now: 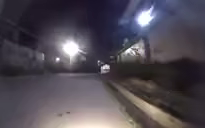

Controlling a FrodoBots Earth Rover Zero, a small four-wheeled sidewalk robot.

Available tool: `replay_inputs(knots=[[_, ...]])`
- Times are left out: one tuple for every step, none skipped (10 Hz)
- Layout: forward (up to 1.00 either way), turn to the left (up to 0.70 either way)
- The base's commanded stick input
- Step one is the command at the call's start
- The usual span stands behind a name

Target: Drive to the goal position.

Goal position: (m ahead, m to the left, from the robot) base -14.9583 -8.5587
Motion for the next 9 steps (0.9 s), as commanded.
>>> replay_inputs(knots=[[0.7, 0.0], [0.7, 0.0], [0.7, 0.0], [0.7, 0.0], [0.7, 0.0], [0.7, 0.0], [0.7, 0.0], [0.7, 0.0], [0.7, 0.0]])
